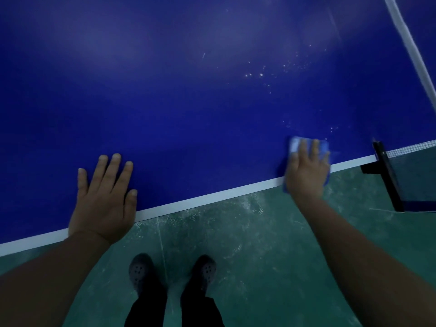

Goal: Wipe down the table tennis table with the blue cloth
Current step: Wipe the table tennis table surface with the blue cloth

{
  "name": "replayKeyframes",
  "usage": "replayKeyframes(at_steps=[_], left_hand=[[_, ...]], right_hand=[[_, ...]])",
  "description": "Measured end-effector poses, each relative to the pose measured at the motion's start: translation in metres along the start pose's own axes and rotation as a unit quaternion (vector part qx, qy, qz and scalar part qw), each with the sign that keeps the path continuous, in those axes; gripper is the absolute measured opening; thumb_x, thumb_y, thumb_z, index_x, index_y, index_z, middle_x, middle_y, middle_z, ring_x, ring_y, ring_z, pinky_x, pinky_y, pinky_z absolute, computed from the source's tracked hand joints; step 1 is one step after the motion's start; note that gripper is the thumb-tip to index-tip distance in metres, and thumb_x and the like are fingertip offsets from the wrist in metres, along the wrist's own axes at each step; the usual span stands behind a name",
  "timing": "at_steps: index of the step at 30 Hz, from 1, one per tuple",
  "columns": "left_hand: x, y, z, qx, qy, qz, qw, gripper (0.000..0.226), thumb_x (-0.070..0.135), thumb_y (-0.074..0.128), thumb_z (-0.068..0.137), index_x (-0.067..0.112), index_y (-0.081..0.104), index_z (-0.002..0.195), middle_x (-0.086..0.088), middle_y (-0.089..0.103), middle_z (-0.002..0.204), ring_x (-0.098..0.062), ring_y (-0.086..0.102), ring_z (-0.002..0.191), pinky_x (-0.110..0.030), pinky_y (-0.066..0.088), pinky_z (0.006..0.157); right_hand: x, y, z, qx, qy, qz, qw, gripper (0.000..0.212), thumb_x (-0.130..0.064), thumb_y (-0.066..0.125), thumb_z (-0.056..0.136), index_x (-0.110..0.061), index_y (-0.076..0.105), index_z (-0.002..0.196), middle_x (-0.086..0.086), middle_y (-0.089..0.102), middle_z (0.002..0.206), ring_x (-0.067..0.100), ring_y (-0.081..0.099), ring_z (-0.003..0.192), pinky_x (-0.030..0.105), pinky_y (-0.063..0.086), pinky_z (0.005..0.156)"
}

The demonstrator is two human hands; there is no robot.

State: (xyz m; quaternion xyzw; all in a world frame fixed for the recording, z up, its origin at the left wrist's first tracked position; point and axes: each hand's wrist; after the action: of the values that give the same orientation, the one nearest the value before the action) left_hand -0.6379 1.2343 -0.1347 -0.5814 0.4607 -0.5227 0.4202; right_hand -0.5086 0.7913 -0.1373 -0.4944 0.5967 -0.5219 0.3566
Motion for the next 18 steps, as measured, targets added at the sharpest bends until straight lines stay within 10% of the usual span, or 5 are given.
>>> replayKeyframes(at_steps=[3,9,16,18], left_hand=[[0.001,0.0,-0.001,-0.001,0.0,0.001,1.0,0.065,0.042,0.021,0.101,0.009,0.029,0.156,-0.013,0.02,0.166,-0.03,0.006,0.155,-0.06,0.001,0.122],[0.0,-0.002,-0.001,0.006,0.004,-0.001,1.0,0.064,0.042,0.02,0.102,0.009,0.031,0.156,-0.013,0.022,0.165,-0.03,0.009,0.155,-0.062,0.005,0.122],[0.001,-0.002,0.0,-0.004,-0.007,-0.01,1.0,0.065,0.043,0.018,0.101,0.014,0.026,0.158,-0.01,0.016,0.167,-0.026,0.004,0.156,-0.059,0.003,0.123],[0.001,-0.003,-0.001,-0.005,-0.003,-0.013,1.0,0.064,0.043,0.018,0.101,0.013,0.027,0.157,-0.011,0.018,0.167,-0.027,0.005,0.155,-0.059,0.003,0.123]], right_hand=[[-0.039,-0.019,-0.019,0.019,0.073,0.073,0.994,0.057,-0.045,0.01,0.106,-0.027,0.016,0.16,0.004,0.005,0.168,0.037,0.0,0.153,0.053,0.004,0.123],[-0.161,-0.025,-0.047,0.019,-0.254,0.062,0.965,0.06,-0.048,0.012,0.103,-0.028,0.03,0.157,0.004,0.017,0.167,0.041,0.009,0.152,0.055,0.012,0.122],[-0.137,-0.02,-0.07,-0.008,-0.664,-0.086,0.743,0.055,-0.04,0.036,0.103,-0.032,0.025,0.156,0.0,0.016,0.167,0.036,0.007,0.153,0.051,0.008,0.123],[-0.12,-0.024,-0.034,0.027,-0.619,-0.096,0.779,0.056,-0.039,0.035,0.101,-0.027,0.027,0.155,0.007,0.024,0.164,0.044,0.018,0.15,0.06,0.019,0.118]])
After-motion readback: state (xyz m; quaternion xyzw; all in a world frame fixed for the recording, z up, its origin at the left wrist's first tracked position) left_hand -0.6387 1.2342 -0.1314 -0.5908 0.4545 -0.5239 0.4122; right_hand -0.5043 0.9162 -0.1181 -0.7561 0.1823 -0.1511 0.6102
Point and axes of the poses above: each hand's wrist, its own z-axis towards the middle knuckle, its own y-axis out of the palm, x = y × z
